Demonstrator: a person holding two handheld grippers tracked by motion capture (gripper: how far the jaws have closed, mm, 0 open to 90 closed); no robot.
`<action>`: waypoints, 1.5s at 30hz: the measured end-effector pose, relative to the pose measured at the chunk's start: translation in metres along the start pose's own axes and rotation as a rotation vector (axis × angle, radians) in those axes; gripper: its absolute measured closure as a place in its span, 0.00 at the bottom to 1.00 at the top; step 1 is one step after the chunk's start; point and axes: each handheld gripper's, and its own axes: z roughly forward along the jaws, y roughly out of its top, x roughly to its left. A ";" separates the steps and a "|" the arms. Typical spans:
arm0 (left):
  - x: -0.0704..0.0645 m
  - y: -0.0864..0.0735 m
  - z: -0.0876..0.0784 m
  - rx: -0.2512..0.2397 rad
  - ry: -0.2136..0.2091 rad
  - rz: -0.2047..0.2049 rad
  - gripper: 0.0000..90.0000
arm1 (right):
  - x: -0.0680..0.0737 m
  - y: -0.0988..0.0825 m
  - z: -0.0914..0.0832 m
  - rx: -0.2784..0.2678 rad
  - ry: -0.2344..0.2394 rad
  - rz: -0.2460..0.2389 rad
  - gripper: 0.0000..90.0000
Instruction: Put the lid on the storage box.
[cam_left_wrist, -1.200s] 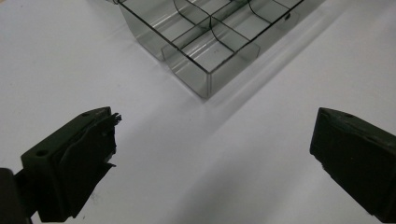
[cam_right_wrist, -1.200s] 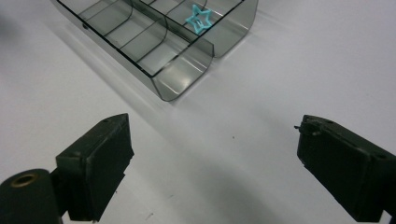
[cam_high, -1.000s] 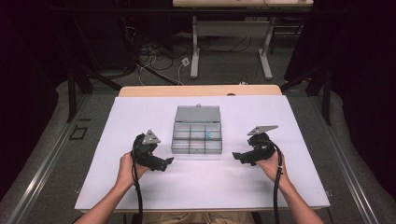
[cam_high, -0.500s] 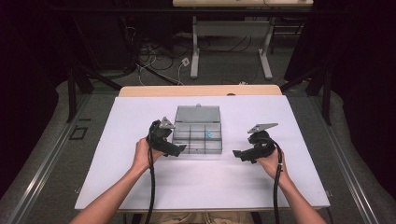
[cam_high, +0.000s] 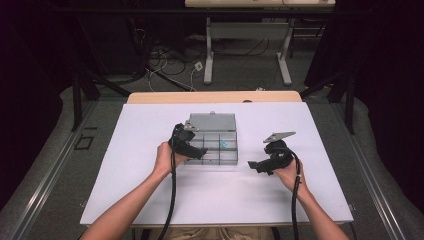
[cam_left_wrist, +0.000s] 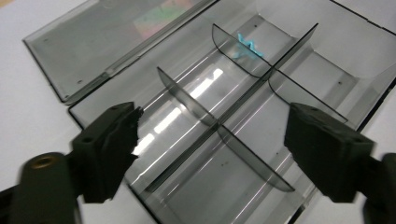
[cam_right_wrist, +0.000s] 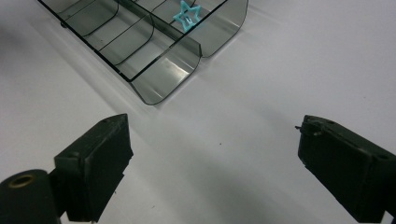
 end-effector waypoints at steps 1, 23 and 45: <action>-0.001 0.001 0.003 -0.006 0.006 -0.005 0.29 | 0.000 0.000 0.000 -0.001 -0.001 -0.003 0.10; 0.000 0.005 0.032 0.112 -0.014 -0.009 0.66 | -0.004 0.006 0.009 0.015 0.007 0.025 0.08; -0.001 0.005 0.032 0.114 -0.007 -0.007 0.66 | -0.018 0.038 0.040 0.053 0.010 0.010 0.00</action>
